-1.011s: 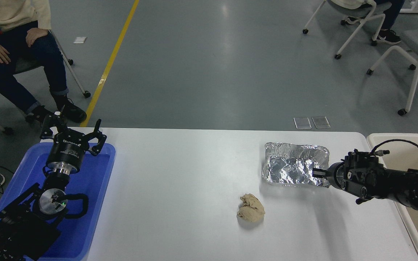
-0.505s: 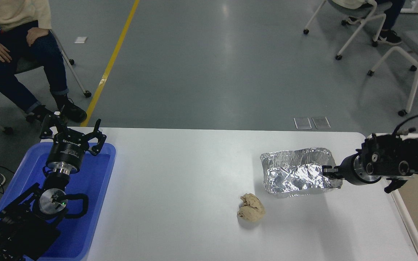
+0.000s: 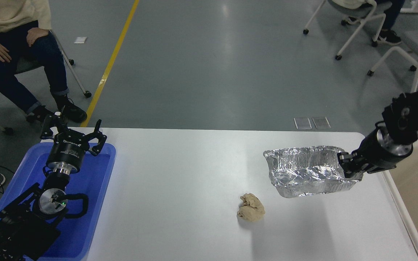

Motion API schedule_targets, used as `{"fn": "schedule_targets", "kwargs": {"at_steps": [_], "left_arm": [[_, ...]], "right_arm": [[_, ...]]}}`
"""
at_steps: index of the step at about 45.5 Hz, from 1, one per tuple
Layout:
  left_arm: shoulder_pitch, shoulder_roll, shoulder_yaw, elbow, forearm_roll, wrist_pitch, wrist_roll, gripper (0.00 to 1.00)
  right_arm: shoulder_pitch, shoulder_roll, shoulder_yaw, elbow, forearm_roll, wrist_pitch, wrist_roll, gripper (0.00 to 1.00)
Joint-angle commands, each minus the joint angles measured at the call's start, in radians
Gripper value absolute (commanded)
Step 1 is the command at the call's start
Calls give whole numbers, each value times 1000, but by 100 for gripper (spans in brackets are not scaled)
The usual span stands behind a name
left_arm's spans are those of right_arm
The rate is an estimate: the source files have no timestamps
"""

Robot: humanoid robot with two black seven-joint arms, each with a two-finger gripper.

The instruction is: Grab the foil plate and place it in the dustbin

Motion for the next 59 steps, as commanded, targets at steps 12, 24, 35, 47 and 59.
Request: {"fn": "schedule_targets", "kwargs": {"at_steps": [12,24,35,47,59], "left_arm": [[1,0,0,1,0,0,0,100],[1,0,0,1,0,0,1,100],[1,0,0,-1,0,2,0,100],[1,0,0,1,0,0,0,100],[1,0,0,1,0,0,0,100]], "right_arm": [[353,-37,-125,11,24,102,0,0],[456,-46,-168,12,24,102,0,0],[457,-60,-186,14,22,102,0,0],[456,-152,-306,-8,19,102,0,0],[399,-356,-381,-111,-19,102,-5,0]]}}
